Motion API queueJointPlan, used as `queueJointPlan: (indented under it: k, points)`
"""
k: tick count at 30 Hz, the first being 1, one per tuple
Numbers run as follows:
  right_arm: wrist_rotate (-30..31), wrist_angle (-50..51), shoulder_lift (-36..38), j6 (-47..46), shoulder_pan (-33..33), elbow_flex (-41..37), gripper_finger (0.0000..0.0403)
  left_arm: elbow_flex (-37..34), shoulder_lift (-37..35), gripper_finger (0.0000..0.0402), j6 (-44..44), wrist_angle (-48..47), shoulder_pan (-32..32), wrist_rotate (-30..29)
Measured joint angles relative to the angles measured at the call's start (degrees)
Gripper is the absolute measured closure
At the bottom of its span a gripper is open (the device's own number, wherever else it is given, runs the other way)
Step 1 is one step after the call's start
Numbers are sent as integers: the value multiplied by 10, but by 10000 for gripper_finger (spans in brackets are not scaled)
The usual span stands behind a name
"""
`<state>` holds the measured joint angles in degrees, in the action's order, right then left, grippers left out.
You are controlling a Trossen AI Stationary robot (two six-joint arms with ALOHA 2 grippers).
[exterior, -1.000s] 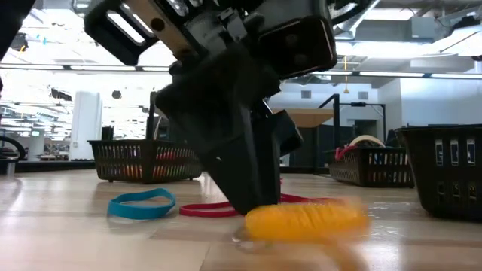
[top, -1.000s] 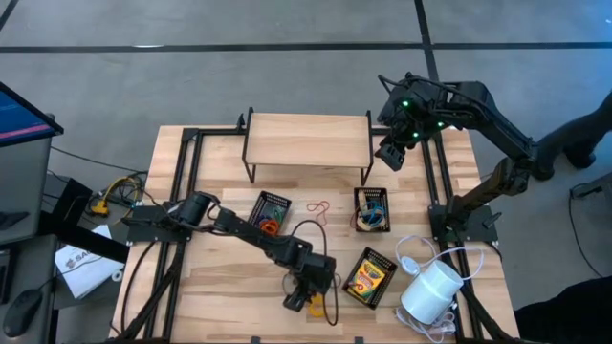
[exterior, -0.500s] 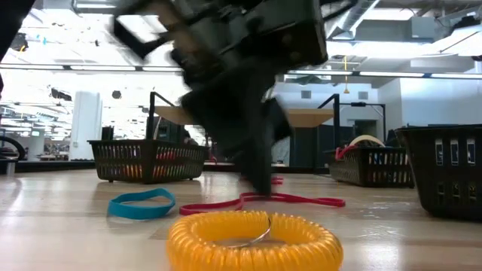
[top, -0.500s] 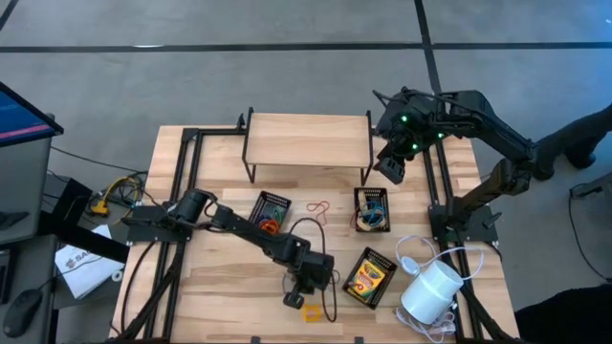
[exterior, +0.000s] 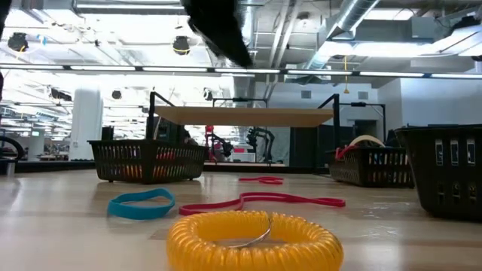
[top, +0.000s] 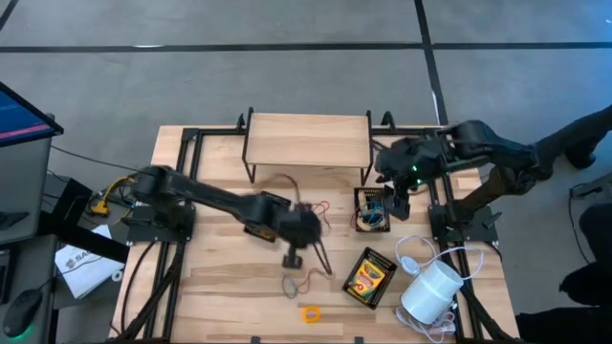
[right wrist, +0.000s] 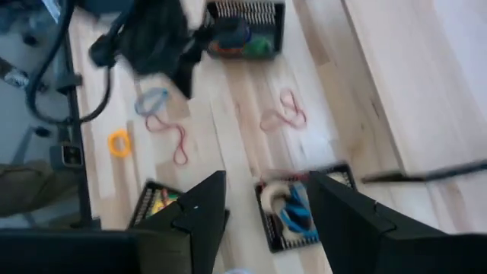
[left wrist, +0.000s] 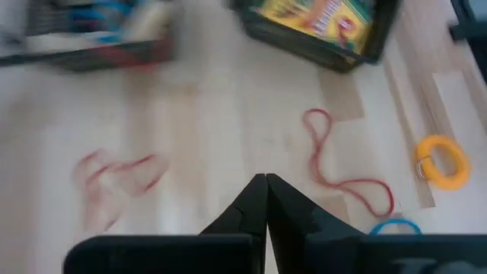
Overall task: Pick & Place Office Desk Supplies
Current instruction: Put the yellow spring keychain into the left black bin
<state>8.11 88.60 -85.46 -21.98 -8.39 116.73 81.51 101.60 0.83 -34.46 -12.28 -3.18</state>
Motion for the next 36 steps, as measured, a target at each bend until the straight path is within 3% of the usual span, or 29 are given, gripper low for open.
queueJointPlan:
  k: [8,15,22,29,36]
  points:
    - [26,-226,1,-7,-65,-121,220,-87,-265,401,117,-70,15,-92]
    - [-38,-456,-1,-87,-68,-262,220,-89,-408,401,195,-121,-12,-145]
    - [-54,-585,-71,-179,-75,-301,220,-88,-451,401,210,-145,-55,-142]
    - [-113,-760,-226,-346,-88,-288,220,-88,-454,401,185,-217,-97,-58]
    - [-143,-735,-352,-521,-143,-203,220,-88,-458,401,107,-246,-167,-53]
